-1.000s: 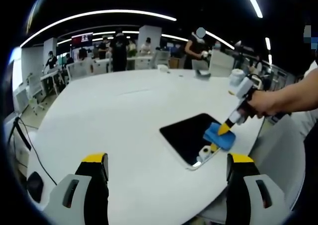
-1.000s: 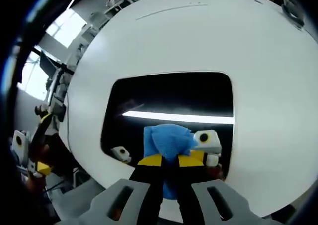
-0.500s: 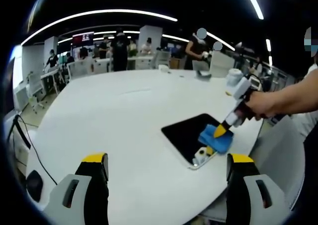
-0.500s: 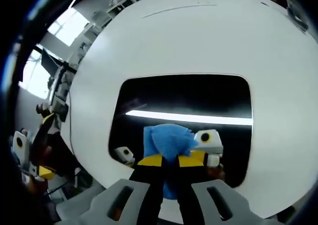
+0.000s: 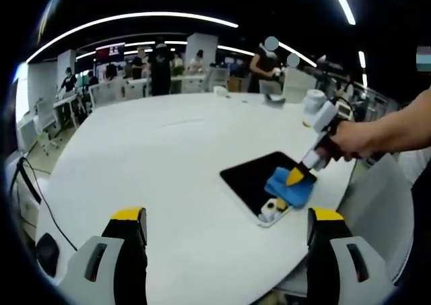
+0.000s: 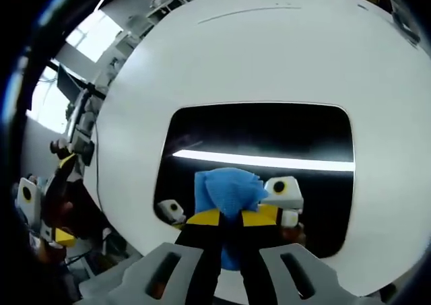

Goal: Wipe the mirror surface with the cleaning cloth until all visible marks leave the cleaned area.

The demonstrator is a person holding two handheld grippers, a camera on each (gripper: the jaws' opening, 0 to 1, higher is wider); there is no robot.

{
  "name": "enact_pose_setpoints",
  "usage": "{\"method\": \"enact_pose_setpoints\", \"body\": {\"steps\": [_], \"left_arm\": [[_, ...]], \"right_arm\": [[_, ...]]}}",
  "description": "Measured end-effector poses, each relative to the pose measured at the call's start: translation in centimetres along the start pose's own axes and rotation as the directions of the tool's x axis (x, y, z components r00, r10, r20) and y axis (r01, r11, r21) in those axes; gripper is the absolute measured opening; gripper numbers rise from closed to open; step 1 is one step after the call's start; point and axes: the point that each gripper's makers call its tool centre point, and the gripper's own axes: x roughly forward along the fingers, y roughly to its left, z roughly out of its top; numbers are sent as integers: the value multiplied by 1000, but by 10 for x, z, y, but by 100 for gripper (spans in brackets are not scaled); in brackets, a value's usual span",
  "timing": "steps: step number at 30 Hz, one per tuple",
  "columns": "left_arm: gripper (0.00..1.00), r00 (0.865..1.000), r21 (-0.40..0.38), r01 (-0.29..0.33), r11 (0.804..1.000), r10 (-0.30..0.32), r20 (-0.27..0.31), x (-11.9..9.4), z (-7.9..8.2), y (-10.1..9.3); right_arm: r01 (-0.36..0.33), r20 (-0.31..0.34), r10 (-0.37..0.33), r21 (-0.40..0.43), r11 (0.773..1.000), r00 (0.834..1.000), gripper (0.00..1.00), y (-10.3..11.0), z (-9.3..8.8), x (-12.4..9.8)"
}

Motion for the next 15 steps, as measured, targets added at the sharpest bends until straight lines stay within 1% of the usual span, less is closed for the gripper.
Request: {"method": "enact_pose_setpoints", "body": {"steps": [9,15], "left_arm": [[100,1000,0,-7,1000,7,1,-4,0,5],[100,1000,-3,-10,1000,10,2,-6,-1,7]], "right_arm": [[-18,4,18,-9,1000,1000,4,16,4,8],[-22,-6,22,-41,999,1000,4,28,4,12]]}}
